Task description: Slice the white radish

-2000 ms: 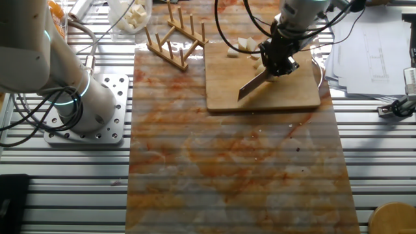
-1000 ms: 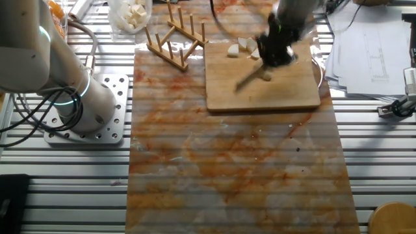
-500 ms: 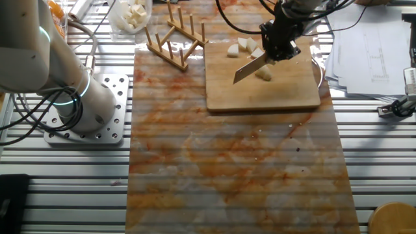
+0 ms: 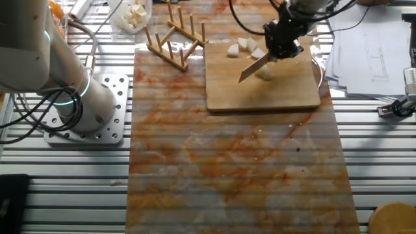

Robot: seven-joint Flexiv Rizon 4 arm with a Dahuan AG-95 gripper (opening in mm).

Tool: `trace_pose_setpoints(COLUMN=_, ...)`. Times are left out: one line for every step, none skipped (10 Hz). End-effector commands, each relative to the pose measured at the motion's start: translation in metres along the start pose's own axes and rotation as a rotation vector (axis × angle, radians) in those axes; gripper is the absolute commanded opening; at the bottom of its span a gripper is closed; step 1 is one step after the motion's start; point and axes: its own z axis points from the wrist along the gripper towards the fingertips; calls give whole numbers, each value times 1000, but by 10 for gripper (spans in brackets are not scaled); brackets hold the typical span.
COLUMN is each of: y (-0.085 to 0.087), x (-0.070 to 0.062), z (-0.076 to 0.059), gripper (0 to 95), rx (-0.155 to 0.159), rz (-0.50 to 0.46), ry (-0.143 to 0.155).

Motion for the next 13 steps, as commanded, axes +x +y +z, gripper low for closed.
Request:
trace_pose_setpoints(y=17, x=2, z=5, gripper=0, rx=-42, rz=58, ry=6)
trace_pose_setpoints(y=24, x=2, z=8, gripper=0, rx=-42, rz=65, ry=8)
trace_pose_setpoints(y=31, x=4, z=15, gripper=0, rx=-40, rz=67, ry=4)
trace_pose_setpoints(y=33, x=6, z=19, gripper=0, rx=-40, rz=63, ry=0)
trace_pose_setpoints(y=35, x=7, z=21, gripper=0, rx=-44, rz=62, ry=-3)
trace_pose_setpoints(y=36, x=8, z=23, gripper=0, rx=-65, rz=71, ry=-14)
trace_pose_setpoints(y=41, x=10, z=21, gripper=0, rx=-90, rz=84, ry=-29)
trace_pose_setpoints(y=47, x=12, z=16, gripper=0, rx=-105, rz=93, ry=-31)
trace_pose_setpoints(y=52, x=14, z=9, gripper=0, rx=-117, rz=100, ry=-31)
trace_pose_setpoints(y=59, x=15, z=0, gripper=0, rx=-131, rz=111, ry=-29)
trace_pose_setpoints(y=67, x=17, z=-7, gripper=0, rx=-132, rz=114, ry=-20)
trace_pose_setpoints(y=72, x=19, z=-13, gripper=0, rx=-137, rz=117, ry=-17)
trace_pose_setpoints(y=80, x=21, z=-20, gripper=0, rx=-142, rz=106, ry=-17)
